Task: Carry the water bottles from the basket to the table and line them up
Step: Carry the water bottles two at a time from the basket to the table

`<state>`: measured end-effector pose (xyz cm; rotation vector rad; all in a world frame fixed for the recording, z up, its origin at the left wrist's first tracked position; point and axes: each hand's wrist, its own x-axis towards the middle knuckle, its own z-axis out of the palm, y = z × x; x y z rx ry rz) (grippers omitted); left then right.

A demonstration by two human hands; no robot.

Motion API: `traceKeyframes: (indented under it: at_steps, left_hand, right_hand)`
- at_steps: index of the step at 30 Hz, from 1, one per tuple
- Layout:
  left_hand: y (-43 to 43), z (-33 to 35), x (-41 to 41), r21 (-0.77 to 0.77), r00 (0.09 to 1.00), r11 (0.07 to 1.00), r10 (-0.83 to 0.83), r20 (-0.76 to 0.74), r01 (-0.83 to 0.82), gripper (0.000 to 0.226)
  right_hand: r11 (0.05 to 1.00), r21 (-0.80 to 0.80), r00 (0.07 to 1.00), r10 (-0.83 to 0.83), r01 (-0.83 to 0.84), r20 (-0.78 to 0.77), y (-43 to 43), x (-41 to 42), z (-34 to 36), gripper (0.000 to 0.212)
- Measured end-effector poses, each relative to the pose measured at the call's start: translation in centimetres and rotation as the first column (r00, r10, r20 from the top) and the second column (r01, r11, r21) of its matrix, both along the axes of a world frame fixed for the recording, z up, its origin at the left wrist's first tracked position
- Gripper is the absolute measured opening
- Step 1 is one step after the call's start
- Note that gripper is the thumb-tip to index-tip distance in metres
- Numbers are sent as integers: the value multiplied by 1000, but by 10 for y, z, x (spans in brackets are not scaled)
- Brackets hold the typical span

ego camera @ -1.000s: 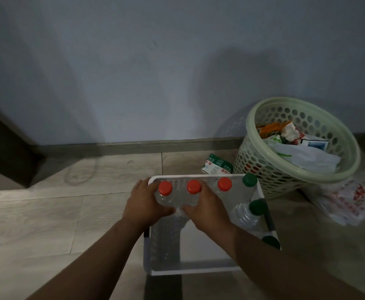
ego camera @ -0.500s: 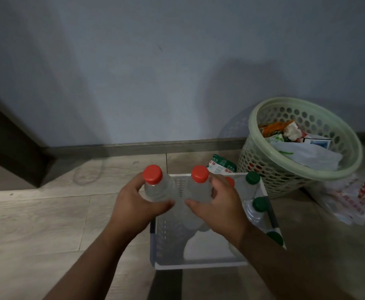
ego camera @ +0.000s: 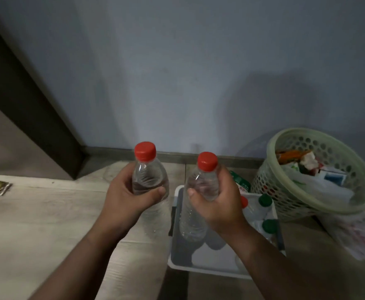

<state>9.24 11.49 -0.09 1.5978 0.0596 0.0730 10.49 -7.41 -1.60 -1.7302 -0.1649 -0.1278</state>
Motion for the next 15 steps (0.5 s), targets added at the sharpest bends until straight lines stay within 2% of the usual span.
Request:
traceKeyframes:
  at_steps: [7, 11, 15]
  left_hand:
    - [31, 130, -41, 86, 991, 990, 119, -62, -113, 45]
    - [40, 243, -73, 95, 982, 985, 153, -109, -143, 50]
    - [51, 364, -101, 80, 983, 985, 159, -87, -152, 46]
  right_hand:
    - [987, -141, 997, 67, -71, -35, 14, -19, 141, 26]
    - [968, -209, 990, 133, -140, -45, 22, -41, 259, 29]
    - [967, -218, 988, 144, -128, 57, 35, -70, 391, 28]
